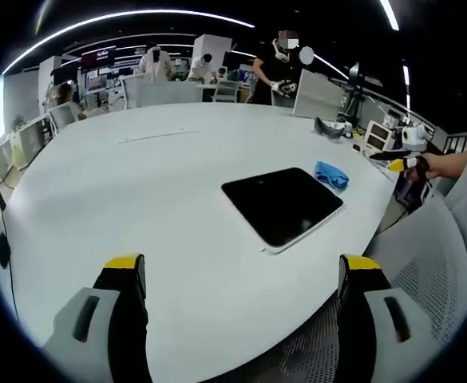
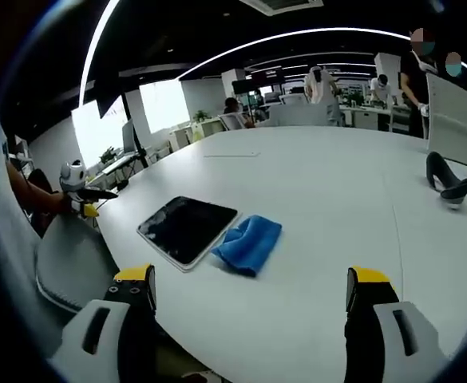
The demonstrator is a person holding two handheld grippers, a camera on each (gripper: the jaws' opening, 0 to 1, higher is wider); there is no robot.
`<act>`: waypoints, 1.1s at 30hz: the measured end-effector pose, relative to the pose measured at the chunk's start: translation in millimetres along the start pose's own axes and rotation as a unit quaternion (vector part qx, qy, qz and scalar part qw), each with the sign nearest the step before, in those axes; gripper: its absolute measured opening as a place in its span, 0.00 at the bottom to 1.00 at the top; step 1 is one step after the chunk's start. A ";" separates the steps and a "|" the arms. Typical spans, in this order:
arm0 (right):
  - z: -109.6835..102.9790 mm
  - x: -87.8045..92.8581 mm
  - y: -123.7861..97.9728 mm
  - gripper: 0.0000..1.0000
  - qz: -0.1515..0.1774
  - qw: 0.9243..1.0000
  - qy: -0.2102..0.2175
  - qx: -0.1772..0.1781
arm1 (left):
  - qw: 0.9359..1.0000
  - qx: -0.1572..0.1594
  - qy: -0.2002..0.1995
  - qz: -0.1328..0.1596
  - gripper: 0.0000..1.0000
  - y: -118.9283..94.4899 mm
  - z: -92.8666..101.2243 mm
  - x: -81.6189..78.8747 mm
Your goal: Wipe the mirror surface with the cleaning cloth until all visible marks leave the cleaned area.
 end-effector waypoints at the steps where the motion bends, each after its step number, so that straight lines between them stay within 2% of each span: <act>1: -0.9 -0.3 0.6 0.98 -0.001 1.000 -0.001 0.000 | 1.000 0.000 0.000 0.001 0.99 -0.2 -0.1 -0.3; 7: -5.5 6.9 2.1 0.98 -0.001 1.000 0.005 -0.006 | 1.000 0.005 0.005 -0.004 0.99 1.1 1.9 0.9; 11: -5.2 11.8 5.5 0.98 -0.024 1.000 0.014 -0.008 | 1.000 0.006 0.013 -0.006 0.99 1.7 4.7 0.5; 14: -3.6 10.1 5.7 0.98 -0.018 1.000 0.018 -0.003 | 1.000 -0.001 0.011 -0.007 0.99 2.2 0.8 0.4; 18: -4.2 8.6 6.4 0.98 -0.008 0.999 0.031 -0.004 | 1.000 0.003 0.012 -0.009 0.99 2.3 3.0 1.4; 26: -5.8 13.4 9.0 0.98 -0.019 0.999 0.025 0.001 | 1.000 -0.002 0.008 0.007 0.99 -0.1 -0.3 -3.2; 33: -5.9 11.2 10.0 0.98 -0.007 0.999 0.038 0.007 | 1.000 0.001 0.008 -0.003 0.99 1.9 -2.1 0.0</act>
Point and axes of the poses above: the point that each gripper's makers call its tool centre point, and the gripper's own axes: y roughly forward along the fingers, z roughly to its right, x roughly out of its underside, the point moved 5 cm from there along -y, roughly backward along the fingers, and after that the axes turned 5 degrees about -z, right-handed, at the moved point
